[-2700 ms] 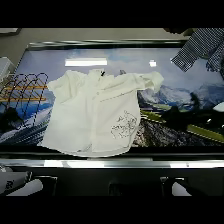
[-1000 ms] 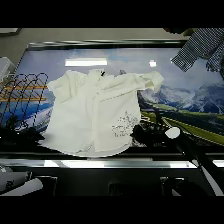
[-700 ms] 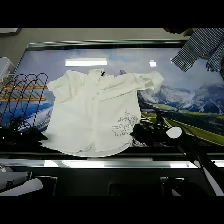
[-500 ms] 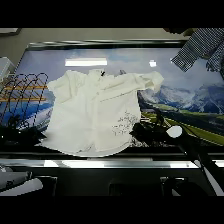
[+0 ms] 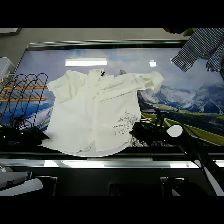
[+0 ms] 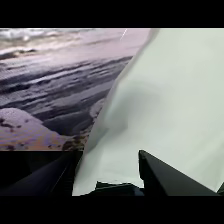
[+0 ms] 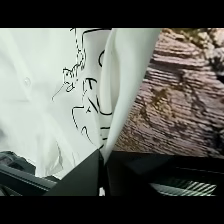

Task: Fold the clothes and pants, and hang the long-sleeved shirts on hangers.

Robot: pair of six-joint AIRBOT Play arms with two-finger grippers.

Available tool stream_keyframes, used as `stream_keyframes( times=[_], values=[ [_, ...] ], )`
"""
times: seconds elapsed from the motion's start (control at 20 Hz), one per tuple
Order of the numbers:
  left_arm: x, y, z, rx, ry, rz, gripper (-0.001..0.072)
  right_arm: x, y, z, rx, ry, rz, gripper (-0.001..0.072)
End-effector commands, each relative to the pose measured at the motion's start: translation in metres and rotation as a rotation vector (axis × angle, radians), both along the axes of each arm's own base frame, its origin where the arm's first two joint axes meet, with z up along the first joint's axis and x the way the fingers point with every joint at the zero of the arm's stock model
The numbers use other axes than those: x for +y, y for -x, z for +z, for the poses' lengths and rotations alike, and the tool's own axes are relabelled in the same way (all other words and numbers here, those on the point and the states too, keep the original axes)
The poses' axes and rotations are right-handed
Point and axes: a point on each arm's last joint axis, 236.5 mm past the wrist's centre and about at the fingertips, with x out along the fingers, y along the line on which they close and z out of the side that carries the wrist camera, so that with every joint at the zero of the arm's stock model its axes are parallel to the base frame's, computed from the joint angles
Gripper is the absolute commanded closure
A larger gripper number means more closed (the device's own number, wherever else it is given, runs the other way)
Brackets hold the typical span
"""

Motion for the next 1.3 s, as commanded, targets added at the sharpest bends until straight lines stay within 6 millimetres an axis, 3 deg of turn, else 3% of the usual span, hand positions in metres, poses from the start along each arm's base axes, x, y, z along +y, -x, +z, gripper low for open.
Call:
stream_keyframes(
  times=[0.0, 0.05, 0.1, 0.15, 0.2, 0.3, 0.4, 0.55, 0.65, 0.75, 0.85, 0.95, 1.0, 1.1, 1.25],
  values=[
    [-0.003, 0.005, -0.004, 0.014, 0.003, -0.022, 0.0273, 0.0, -0.001, 0.001, -0.003, -0.001, 0.0, 0.0684],
    [-0.006, 0.004, -0.002, 0.012, 0.015, -0.017, 0.0282, 0.0, -0.001, 0.001, -0.004, -0.002, -0.001, 0.0685],
    [-0.009, 0.002, 0.001, 0.007, 0.033, -0.01, 0.0431, 0.0, -0.002, 0.002, -0.011, -0.001, -0.003, 0.0685],
    [-0.013, -0.002, 0.004, -0.009, 0.055, -0.006, 0.0624, -0.001, -0.005, 0.005, -0.032, 0.002, -0.005, 0.0686],
    [-0.019, -0.008, 0.01, -0.039, 0.086, -0.004, 0.0687, -0.002, -0.01, 0.011, -0.071, 0.006, -0.007, 0.0686],
    [-0.028, -0.03, 0.028, -0.123, 0.143, 0.025, 0.0688, -0.005, -0.027, 0.032, -0.181, 0.016, -0.015, 0.0687],
    [-0.033, -0.07, 0.062, -0.275, 0.162, 0.041, 0.069, -0.009, -0.051, 0.063, -0.341, 0.038, -0.017, 0.0687],
    [-0.045, -0.132, 0.144, -0.53, 0.118, -0.033, 0.0691, -0.014, -0.093, 0.13, -0.586, 0.074, -0.034, 0.0687],
    [-0.052, -0.171, 0.227, -0.732, 0.034, -0.073, 0.0691, -0.015, -0.116, 0.198, -0.759, 0.099, -0.032, 0.0687],
    [-0.06, -0.19, 0.326, -0.967, -0.061, -0.107, 0.0691, -0.016, -0.125, 0.275, -0.934, 0.127, -0.012, 0.0687],
    [-0.065, -0.181, 0.44, -1.197, -0.136, -0.071, 0.069, -0.024, -0.118, 0.365, -1.142, 0.198, 0.013, 0.0687],
    [-0.073, -0.147, 0.534, -1.408, -0.236, -0.068, 0.069, -0.039, -0.095, 0.448, -1.308, 0.263, -0.003, 0.0687],
    [-0.076, -0.126, 0.572, -1.491, -0.292, -0.055, 0.0691, -0.047, -0.08, 0.483, -1.378, 0.29, -0.017, 0.0687],
    [-0.083, -0.079, 0.629, -1.626, -0.372, -0.005, 0.0691, -0.061, -0.042, 0.543, -1.51, 0.319, -0.049, 0.0686],
    [-0.096, -0.015, 0.67, -1.765, -0.44, 0.063, 0.069, -0.075, 0.023, 0.605, -1.66, 0.296, -0.089, 0.0686]
  ],
)
